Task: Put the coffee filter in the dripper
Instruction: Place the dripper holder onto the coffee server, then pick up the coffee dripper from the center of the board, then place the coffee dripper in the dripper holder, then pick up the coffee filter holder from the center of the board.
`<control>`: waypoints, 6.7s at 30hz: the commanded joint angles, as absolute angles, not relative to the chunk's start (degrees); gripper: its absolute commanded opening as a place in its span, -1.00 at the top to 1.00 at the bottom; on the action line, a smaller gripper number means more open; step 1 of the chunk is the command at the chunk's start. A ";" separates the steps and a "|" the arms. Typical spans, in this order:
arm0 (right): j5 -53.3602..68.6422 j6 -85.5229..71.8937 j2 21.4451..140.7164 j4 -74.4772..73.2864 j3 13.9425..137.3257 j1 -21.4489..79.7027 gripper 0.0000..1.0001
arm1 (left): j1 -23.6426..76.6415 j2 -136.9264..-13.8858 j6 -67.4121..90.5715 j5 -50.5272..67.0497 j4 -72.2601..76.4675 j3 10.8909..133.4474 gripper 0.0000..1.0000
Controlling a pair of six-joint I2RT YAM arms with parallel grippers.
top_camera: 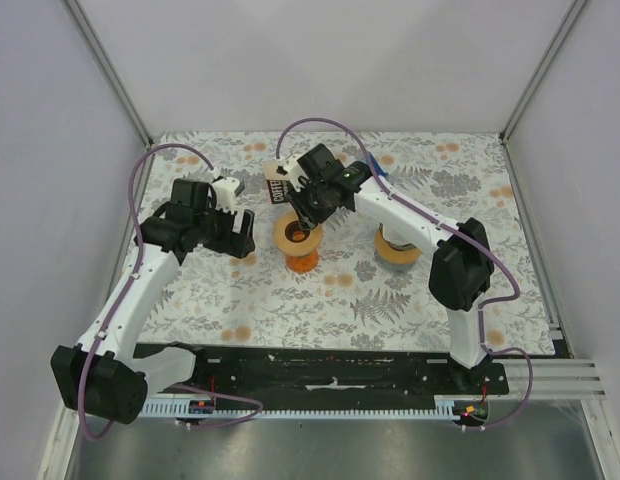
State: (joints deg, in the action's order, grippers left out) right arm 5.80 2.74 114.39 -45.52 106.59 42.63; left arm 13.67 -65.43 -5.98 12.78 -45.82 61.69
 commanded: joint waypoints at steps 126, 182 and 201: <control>29.18 -12.22 96.50 -35.77 99.32 34.27 1.00 | 6.85 -69.25 8.52 41.13 -38.50 75.33 -0.84; 23.47 -15.38 111.00 -29.97 88.07 35.68 1.00 | 13.89 -87.36 21.01 38.06 -23.64 58.89 0.96; 25.22 -16.00 103.45 -30.76 92.72 35.68 0.31 | 12.84 -82.71 15.47 37.36 -29.62 69.60 0.15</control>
